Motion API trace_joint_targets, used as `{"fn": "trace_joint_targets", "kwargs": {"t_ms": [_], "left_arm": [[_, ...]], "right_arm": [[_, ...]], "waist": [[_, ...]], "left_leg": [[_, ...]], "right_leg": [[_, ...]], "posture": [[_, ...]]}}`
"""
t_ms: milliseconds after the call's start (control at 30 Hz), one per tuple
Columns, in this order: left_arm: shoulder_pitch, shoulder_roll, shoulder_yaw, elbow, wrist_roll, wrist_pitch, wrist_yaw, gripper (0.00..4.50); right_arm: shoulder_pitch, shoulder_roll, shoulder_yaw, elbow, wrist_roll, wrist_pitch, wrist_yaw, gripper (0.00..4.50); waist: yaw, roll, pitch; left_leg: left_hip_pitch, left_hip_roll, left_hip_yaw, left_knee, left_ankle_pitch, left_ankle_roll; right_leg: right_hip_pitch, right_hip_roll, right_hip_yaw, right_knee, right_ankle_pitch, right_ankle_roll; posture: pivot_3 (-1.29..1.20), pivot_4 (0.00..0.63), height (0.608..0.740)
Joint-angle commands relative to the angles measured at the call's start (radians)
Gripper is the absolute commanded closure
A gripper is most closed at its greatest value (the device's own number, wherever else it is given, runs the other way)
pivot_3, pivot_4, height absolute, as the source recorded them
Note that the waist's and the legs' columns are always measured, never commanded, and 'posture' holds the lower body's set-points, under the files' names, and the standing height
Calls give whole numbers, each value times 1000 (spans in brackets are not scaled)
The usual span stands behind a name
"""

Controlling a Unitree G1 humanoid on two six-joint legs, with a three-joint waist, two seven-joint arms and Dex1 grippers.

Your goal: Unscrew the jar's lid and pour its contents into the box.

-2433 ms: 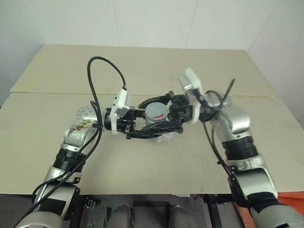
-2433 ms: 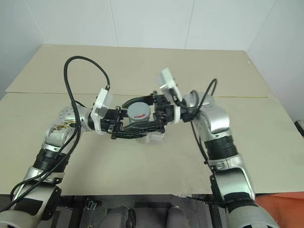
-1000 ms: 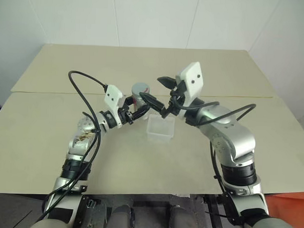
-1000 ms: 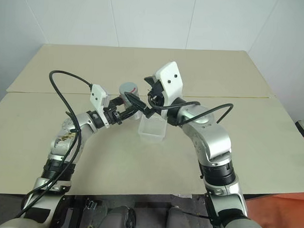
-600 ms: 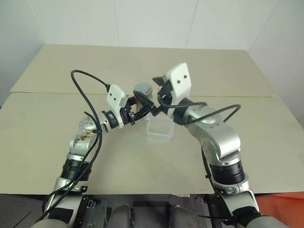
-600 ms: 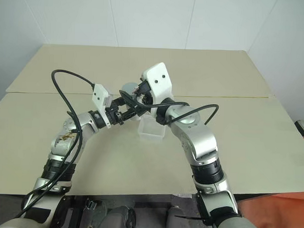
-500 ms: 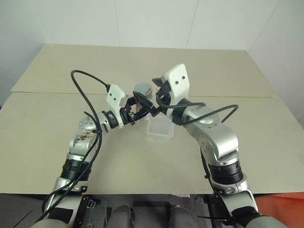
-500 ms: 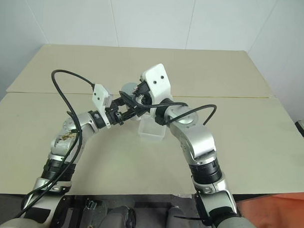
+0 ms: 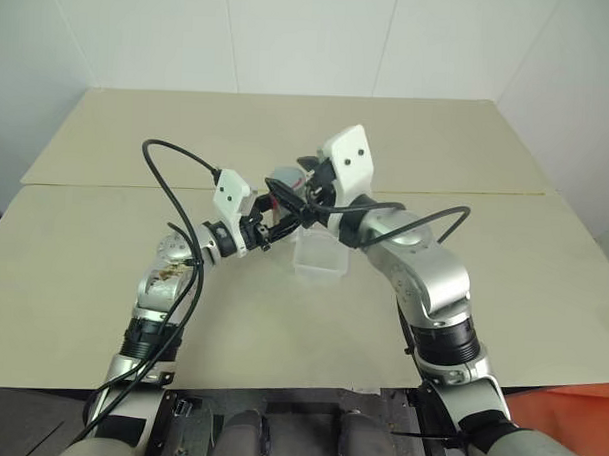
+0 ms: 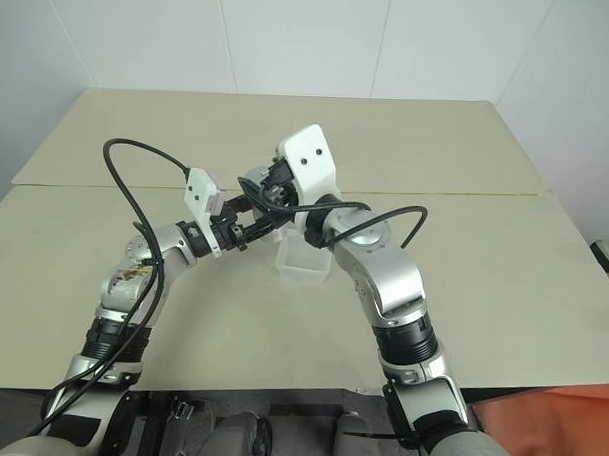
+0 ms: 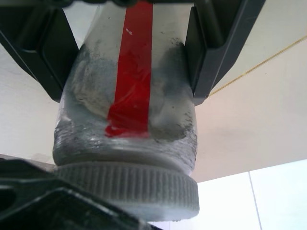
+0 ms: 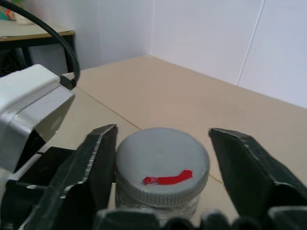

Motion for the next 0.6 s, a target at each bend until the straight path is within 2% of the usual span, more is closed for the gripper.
{"fn": "trace_joint_targets", "kwargs": {"t_ms": [33, 100, 367, 467, 600], "left_arm": [[-14, 5, 2, -54, -17, -3, -14, 1838], [-14, 5, 2, -55, -16, -2, -15, 1838], [-10, 6, 3, -61, -16, 1, -21, 1838], [-9, 7, 4, -60, -15, -1, -23, 1838], [-10, 7, 6, -60, -16, -2, -25, 1838]], "right_arm": [[-18, -4, -10, -30, 4, 12, 6, 2198], [-19, -4, -11, -31, 4, 15, 6, 2825], [-25, -3, -14, -35, 9, 22, 15, 2825], [-31, 3, -21, -37, 9, 23, 9, 2219], [-34, -4, -11, -38, 2, 22, 11, 916]], "waist": [[0, 0, 0], [0, 0, 0], [0, 0, 0], [0, 0, 0], [0, 0, 0]], "left_leg": [[0, 0, 0, 0, 0, 0], [0, 0, 0, 0, 0, 0], [0, 0, 0, 0, 0, 0], [0, 0, 0, 0, 0, 0], [0, 0, 0, 0, 0, 0]], "right_leg": [[0, 0, 0, 0, 0, 0], [0, 0, 0, 0, 0, 0], [0, 0, 0, 0, 0, 0], [0, 0, 0, 0, 0, 0], [0, 0, 0, 0, 0, 0]], "posture": [[0, 150, 740], [0, 150, 740], [0, 150, 740], [0, 150, 740], [0, 150, 740]]}}
